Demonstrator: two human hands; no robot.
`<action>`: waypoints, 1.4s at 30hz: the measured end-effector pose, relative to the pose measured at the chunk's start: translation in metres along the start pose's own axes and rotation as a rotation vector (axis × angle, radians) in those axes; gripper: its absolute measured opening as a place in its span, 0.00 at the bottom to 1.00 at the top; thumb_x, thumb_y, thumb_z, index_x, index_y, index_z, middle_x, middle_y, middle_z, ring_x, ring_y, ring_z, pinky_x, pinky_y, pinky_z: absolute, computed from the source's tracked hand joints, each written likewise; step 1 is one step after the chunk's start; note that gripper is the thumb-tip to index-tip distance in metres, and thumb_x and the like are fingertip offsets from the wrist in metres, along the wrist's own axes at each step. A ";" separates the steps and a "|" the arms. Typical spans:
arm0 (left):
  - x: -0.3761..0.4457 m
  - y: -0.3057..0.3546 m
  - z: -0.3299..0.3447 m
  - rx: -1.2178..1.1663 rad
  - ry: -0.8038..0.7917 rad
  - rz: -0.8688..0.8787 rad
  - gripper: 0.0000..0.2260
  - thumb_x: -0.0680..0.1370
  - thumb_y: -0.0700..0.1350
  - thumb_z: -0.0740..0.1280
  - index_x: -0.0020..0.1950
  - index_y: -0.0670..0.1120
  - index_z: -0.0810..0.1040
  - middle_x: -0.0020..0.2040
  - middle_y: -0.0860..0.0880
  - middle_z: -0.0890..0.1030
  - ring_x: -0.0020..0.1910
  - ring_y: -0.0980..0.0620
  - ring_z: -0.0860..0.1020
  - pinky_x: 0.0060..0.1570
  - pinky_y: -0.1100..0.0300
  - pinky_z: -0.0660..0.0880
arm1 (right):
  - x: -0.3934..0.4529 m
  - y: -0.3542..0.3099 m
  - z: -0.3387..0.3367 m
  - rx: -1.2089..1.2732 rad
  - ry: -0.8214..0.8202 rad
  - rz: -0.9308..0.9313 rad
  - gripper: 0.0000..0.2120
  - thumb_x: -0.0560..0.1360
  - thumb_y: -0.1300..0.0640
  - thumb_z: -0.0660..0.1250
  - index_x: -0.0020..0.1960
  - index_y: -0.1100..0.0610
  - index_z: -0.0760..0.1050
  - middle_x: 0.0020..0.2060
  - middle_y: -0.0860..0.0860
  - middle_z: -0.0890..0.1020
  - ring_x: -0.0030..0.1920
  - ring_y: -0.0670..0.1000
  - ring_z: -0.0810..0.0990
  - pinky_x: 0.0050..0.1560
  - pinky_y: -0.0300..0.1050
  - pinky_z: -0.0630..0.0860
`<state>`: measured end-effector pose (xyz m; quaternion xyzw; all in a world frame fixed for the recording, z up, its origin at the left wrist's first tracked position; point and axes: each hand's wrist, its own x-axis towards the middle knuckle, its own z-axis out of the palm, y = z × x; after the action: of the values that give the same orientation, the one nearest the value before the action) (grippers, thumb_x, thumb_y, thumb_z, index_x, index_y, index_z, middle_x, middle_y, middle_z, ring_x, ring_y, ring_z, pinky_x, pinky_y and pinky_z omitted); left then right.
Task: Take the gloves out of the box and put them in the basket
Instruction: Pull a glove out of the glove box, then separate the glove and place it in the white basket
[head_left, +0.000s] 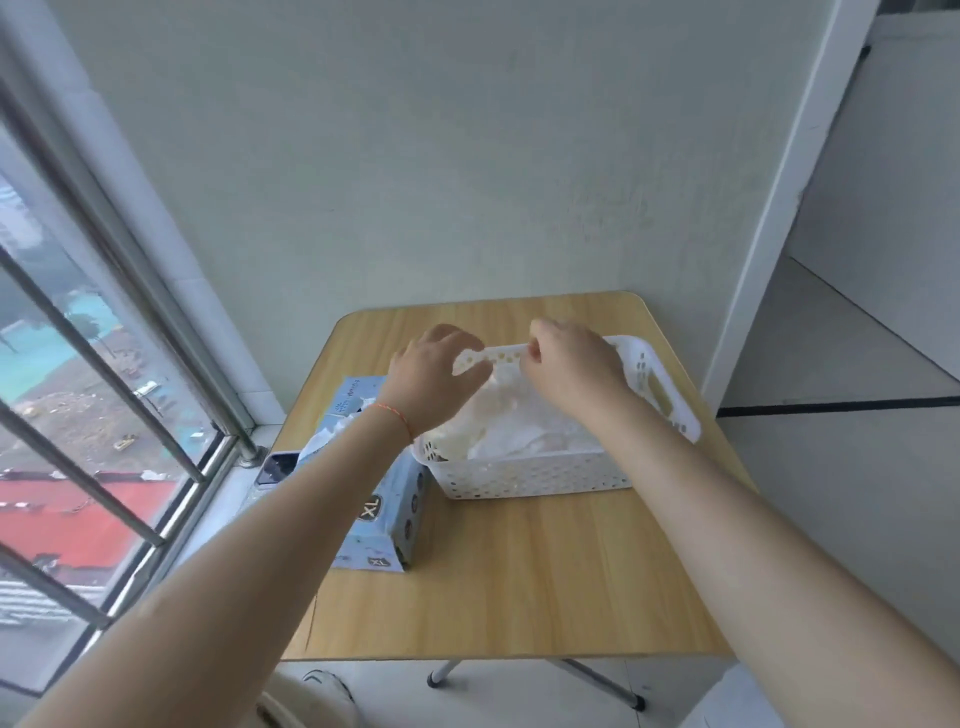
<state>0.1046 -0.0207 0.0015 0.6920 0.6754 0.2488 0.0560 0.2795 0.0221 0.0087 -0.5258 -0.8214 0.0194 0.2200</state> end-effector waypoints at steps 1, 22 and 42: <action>-0.003 -0.010 -0.007 0.008 0.035 -0.044 0.10 0.79 0.53 0.65 0.57 0.54 0.80 0.64 0.53 0.75 0.62 0.50 0.73 0.64 0.50 0.69 | 0.001 -0.012 0.003 0.065 -0.039 -0.042 0.08 0.78 0.56 0.57 0.47 0.59 0.72 0.43 0.52 0.76 0.41 0.55 0.75 0.34 0.47 0.68; -0.075 -0.112 -0.051 -0.188 -0.296 -0.279 0.47 0.67 0.57 0.78 0.79 0.52 0.55 0.72 0.50 0.68 0.65 0.49 0.71 0.64 0.52 0.69 | 0.022 -0.141 0.062 0.010 -0.159 -0.176 0.06 0.78 0.52 0.64 0.47 0.54 0.76 0.46 0.49 0.79 0.51 0.54 0.76 0.56 0.49 0.68; -0.053 -0.096 -0.070 -0.381 0.248 -0.327 0.03 0.77 0.44 0.67 0.45 0.47 0.79 0.40 0.54 0.80 0.44 0.53 0.78 0.42 0.62 0.72 | 0.017 -0.133 0.023 0.694 -0.210 0.099 0.04 0.73 0.57 0.66 0.47 0.54 0.75 0.42 0.48 0.77 0.40 0.48 0.76 0.37 0.41 0.73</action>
<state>-0.0104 -0.0824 0.0086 0.5148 0.7209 0.4418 0.1414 0.1514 -0.0181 0.0290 -0.4541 -0.7576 0.3617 0.2985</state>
